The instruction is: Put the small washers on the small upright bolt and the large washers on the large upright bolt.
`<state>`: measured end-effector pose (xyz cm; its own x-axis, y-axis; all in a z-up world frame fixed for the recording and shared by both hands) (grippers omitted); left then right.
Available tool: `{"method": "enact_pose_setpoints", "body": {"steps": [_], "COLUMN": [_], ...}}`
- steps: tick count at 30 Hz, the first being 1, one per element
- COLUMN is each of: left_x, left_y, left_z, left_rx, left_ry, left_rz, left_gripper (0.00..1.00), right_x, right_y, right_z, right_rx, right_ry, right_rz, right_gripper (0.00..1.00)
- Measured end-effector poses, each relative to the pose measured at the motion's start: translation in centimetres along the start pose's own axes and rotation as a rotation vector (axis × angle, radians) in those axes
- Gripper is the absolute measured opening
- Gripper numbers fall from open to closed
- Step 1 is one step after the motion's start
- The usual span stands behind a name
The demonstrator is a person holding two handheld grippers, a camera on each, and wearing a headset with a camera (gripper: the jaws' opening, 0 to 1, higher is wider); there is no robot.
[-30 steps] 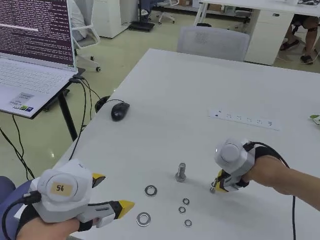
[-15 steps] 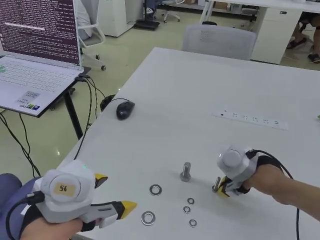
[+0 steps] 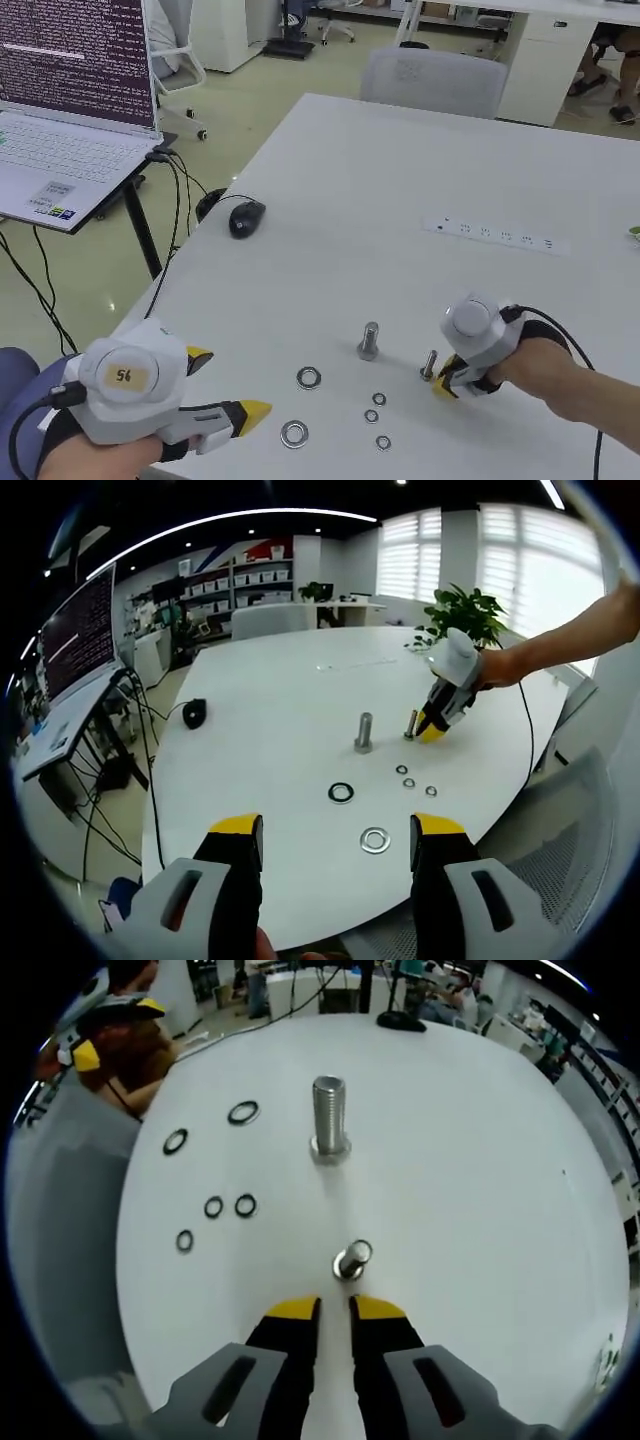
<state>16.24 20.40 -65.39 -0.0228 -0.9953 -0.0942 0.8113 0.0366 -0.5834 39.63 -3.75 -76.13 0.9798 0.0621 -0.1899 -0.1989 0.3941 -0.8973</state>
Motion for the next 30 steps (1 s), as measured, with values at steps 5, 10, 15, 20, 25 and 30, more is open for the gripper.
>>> {"method": "enact_pose_setpoints", "body": {"steps": [5, 10, 15, 20, 25, 30], "left_x": [0.2, 0.4, 0.6, 0.7, 0.6, 0.7], "left_y": [0.1, 0.2, 0.2, 0.2, -0.1, -0.3], "left_z": [0.0, 0.1, 0.2, 0.3, 0.1, 0.0], "left_rx": [0.002, 0.006, 0.011, 0.016, 0.015, 0.014], "left_ry": [0.002, 0.003, 0.006, 0.009, 0.01, 0.009], "left_rz": [-0.007, -0.014, -0.02, -0.024, -0.022, -0.024], "left_gripper": [0.59, 0.59, 0.59, 0.59, 0.59, 0.59], "right_x": [-1.8, -3.7, -6.3, -8.2, -9.2, -9.4], "right_y": [0.1, 0.1, 0.9, 1.9, 2.8, 3.2], "right_z": [-0.7, -0.3, 1.3, 2.6, 3.3, 3.6], "right_rx": [0.0, 0.01, 0.037, 0.021, -0.015, -0.038], "right_ry": [-0.023, -0.079, -0.193, -0.269, -0.326, -0.353], "right_rz": [0.013, 0.044, 0.122, 0.166, 0.188, 0.196], "right_gripper": [0.18, 0.19, 0.19, 0.19, 0.19, 0.19]}}
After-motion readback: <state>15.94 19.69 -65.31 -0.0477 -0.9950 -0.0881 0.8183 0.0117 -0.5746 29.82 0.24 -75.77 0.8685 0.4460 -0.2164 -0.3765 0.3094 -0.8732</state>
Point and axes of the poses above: the centre of the closed fingertips' face, and the gripper's own axes: y roughly forward along the fingers, x roughly to its right, z roughly out of its top, the point moved 7 cm from there along -y, roughly backward along the fingers, and after that the axes turned 13 degrees about z, right-handed, at the moved point
